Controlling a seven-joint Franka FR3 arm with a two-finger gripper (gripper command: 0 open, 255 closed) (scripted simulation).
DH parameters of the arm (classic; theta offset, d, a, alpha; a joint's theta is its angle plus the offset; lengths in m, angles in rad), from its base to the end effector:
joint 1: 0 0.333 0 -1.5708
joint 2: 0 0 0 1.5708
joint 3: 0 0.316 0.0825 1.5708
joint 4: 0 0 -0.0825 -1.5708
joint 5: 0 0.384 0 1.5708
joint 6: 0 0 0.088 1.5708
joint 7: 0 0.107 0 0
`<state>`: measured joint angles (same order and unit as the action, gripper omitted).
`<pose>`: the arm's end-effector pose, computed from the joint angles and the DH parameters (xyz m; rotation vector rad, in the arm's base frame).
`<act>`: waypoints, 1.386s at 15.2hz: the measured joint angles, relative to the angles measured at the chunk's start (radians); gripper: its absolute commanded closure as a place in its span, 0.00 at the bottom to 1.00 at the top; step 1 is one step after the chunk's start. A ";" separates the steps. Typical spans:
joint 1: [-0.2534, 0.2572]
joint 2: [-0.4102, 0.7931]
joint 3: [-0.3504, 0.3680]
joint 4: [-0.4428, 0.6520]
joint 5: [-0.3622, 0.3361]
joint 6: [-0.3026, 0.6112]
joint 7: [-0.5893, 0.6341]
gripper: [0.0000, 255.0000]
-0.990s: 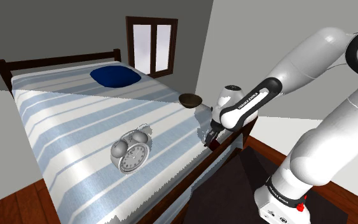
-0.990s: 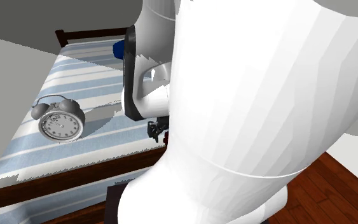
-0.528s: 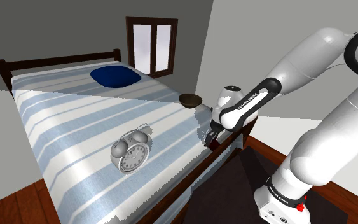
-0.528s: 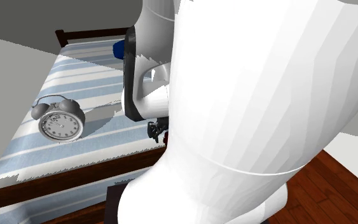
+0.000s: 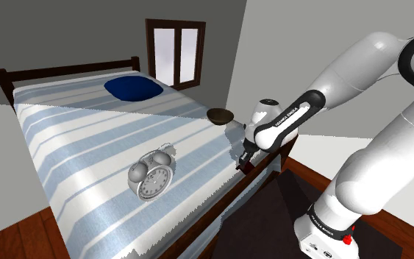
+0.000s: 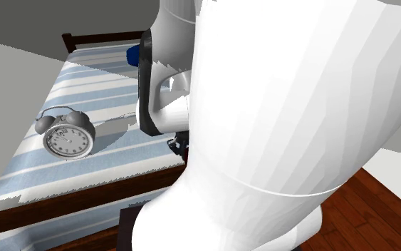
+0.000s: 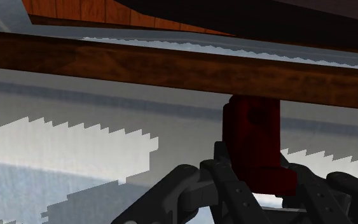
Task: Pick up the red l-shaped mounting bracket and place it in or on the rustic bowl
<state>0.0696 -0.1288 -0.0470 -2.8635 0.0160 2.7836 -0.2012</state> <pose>0.3620 0.0082 0.2344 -3.1159 -0.3271 -0.0777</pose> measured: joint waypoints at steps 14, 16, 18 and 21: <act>-0.009 -0.191 0.007 0.020 -0.018 -0.210 0.017 1.00; -0.012 -0.226 0.006 0.029 -0.020 -0.254 0.015 1.00; -0.012 -0.254 0.007 0.036 -0.021 -0.290 0.017 1.00; -0.013 -0.295 0.009 0.057 -0.022 -0.351 0.019 1.00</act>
<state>0.0571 -0.4233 -0.0383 -2.8068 -0.0062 2.4330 -0.1820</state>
